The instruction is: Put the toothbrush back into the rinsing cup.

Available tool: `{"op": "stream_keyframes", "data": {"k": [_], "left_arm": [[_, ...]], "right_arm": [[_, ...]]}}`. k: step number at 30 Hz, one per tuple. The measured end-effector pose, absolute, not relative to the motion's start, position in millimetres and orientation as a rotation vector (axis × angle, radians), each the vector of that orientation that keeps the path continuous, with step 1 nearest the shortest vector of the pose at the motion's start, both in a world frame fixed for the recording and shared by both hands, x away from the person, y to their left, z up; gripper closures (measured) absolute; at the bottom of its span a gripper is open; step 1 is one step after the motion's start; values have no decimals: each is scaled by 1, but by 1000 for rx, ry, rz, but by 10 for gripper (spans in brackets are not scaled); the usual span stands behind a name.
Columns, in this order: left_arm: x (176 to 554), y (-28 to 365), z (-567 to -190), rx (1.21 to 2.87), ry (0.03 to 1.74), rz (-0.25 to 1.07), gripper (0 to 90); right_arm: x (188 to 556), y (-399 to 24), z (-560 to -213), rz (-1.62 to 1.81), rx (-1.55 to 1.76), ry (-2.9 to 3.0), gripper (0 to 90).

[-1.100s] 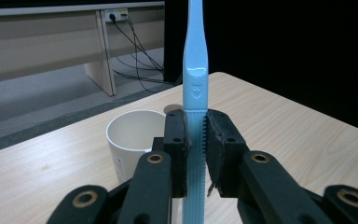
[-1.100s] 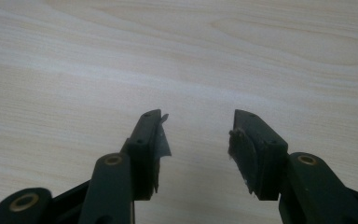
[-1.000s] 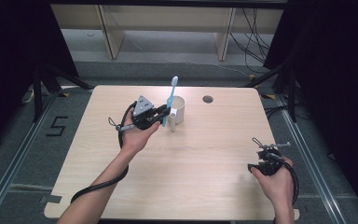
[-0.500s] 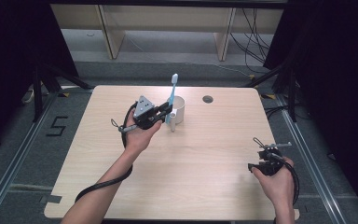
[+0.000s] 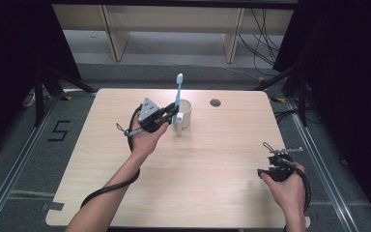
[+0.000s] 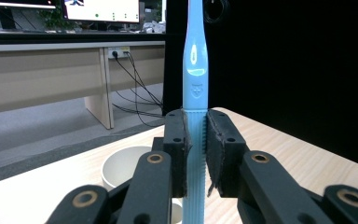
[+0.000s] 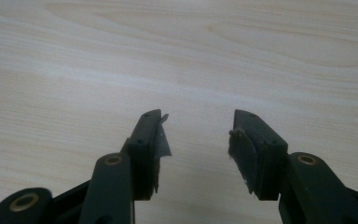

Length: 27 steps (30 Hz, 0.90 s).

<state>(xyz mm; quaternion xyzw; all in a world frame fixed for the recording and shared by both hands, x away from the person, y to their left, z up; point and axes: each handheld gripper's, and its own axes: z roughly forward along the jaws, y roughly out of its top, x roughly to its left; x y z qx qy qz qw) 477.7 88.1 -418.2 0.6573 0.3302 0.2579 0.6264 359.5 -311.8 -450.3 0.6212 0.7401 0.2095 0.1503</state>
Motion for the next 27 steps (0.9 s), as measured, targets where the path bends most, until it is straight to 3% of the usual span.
{"op": "stream_keyframes", "data": {"k": [27], "left_arm": [[488, 85, -423, 1465, 783, 612, 786]], "right_arm": [[358, -310, -449, 602, 1834, 2092, 540]]}}
